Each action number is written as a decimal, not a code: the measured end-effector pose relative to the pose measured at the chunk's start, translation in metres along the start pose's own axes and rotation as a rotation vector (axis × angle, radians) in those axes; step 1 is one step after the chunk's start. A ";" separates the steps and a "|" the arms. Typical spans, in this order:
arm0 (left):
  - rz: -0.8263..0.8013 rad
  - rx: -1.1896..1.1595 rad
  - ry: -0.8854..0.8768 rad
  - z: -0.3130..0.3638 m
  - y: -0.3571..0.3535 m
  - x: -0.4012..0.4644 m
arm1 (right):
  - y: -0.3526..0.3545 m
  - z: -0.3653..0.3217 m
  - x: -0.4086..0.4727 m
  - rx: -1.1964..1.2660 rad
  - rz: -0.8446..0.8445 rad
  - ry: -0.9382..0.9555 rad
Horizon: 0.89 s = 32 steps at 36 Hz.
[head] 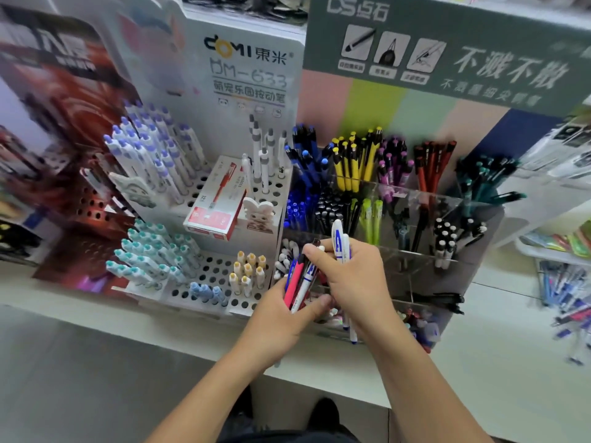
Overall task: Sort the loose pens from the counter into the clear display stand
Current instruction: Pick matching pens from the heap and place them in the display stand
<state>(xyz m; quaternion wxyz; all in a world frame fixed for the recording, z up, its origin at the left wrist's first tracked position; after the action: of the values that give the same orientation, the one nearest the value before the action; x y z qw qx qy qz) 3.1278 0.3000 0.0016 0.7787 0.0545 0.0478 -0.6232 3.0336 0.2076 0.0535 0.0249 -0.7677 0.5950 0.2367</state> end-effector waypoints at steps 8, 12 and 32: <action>0.254 -0.345 0.057 -0.015 0.017 -0.007 | -0.001 0.019 0.002 0.051 0.063 0.021; 0.250 -0.360 0.015 -0.008 0.023 -0.005 | 0.017 0.005 -0.001 0.148 0.191 0.092; 0.315 -0.177 -0.059 -0.007 0.049 -0.002 | 0.023 0.022 0.010 0.791 0.143 -0.126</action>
<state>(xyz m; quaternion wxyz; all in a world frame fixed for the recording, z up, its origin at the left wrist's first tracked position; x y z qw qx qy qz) 3.1754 0.3135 -0.0034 0.8694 -0.0258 0.0706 -0.4883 3.0072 0.1991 0.0359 0.3381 -0.6396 0.6894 0.0372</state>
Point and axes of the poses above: each hand's wrist, its own x-axis towards the middle knuckle, its own y-axis out of the back of the hand, z = x × y, the point moved 10 cm from there along x, towards the middle knuckle, and after that the axes turned 13 degrees about -y, right-handed, at the moved point
